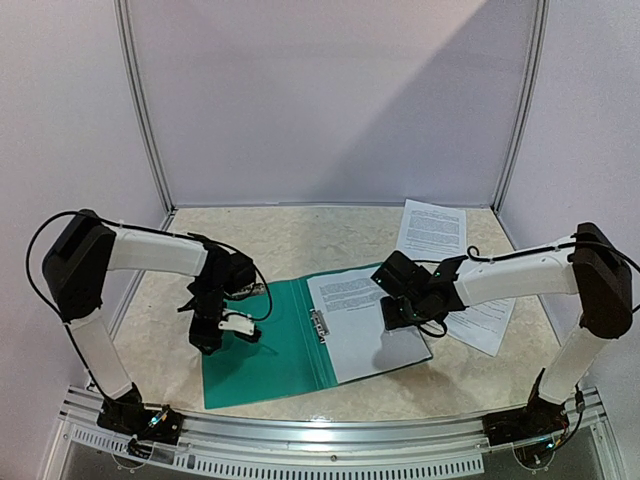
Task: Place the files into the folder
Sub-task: Move the folder with some files to the center of the board.
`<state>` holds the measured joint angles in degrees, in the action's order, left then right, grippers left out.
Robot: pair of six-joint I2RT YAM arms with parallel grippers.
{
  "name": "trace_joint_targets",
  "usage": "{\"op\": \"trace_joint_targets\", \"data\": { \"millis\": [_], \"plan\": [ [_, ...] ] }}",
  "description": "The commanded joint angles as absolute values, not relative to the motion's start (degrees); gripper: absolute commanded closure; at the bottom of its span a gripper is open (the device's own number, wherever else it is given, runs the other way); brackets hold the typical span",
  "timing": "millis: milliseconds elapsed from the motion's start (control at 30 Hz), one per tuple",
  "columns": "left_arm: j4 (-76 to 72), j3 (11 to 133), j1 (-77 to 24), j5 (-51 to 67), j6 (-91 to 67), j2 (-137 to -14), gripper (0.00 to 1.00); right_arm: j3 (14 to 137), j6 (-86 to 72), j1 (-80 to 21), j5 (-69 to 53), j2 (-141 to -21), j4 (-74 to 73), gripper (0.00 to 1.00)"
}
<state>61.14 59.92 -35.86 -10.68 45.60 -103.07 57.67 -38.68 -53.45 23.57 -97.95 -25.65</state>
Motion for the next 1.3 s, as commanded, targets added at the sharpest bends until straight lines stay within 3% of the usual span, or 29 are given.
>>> {"op": "trace_joint_targets", "data": {
  "millis": [0, 133, 233, 367, 600, 767, 1000, 1267],
  "plan": [
    [70.3, 64.9, -35.6, 6.7, 48.2, -99.1, 0.44, 57.8, -36.3, -53.1, 23.2, -93.3, -26.9, 0.48],
    [71.5, 75.0, -27.2, 12.7, 47.5, -98.1, 0.41, 57.6, -33.3, -53.0, 17.3, -89.8, -26.7, 0.48],
    [64.7, 80.6, -21.3, 10.4, 43.3, -100.0, 0.33, 57.6, -34.0, -53.2, 14.4, -88.7, -26.7, 0.48],
    [60.3, 86.2, -20.6, 7.7, 42.7, -106.6, 0.20, 58.6, -35.6, -54.7, 13.1, -89.7, -25.5, 0.48],
    [57.7, 92.4, -20.9, 12.0, 43.8, -117.0, 0.16, 63.0, -35.6, -57.3, 14.8, -95.5, -29.8, 0.48],
    [58.3, 94.6, -21.3, 8.8, 42.1, -123.6, 0.23, 63.5, -35.7, -58.2, 15.1, -96.6, -29.8, 0.48],
    [58.9, 88.9, -22.9, 9.4, 42.2, -122.2, 0.47, 63.6, -35.2, -58.4, 14.9, -96.5, -28.6, 0.48],
    [54.0, 85.1, -27.0, 8.9, 42.4, -119.3, 0.54, 66.3, -32.9, -58.6, 13.8, -97.4, -27.5, 0.48]
  ]
}}
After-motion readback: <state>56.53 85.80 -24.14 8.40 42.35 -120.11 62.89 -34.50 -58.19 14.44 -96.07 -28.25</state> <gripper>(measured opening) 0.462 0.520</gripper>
